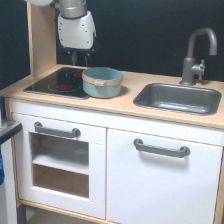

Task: Place the pot in the sink

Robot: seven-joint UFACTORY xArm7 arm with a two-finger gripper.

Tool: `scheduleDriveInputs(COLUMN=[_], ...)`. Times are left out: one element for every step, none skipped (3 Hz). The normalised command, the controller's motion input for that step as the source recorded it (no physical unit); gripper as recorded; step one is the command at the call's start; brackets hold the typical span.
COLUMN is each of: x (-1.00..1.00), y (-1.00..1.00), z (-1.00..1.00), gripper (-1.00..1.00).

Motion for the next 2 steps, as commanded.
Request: scheduleDriveInputs(x=[-0.06, -0.11], y=[0.09, 0.09], z=[-0.93, -0.91], gripper=[1.00, 1.00])
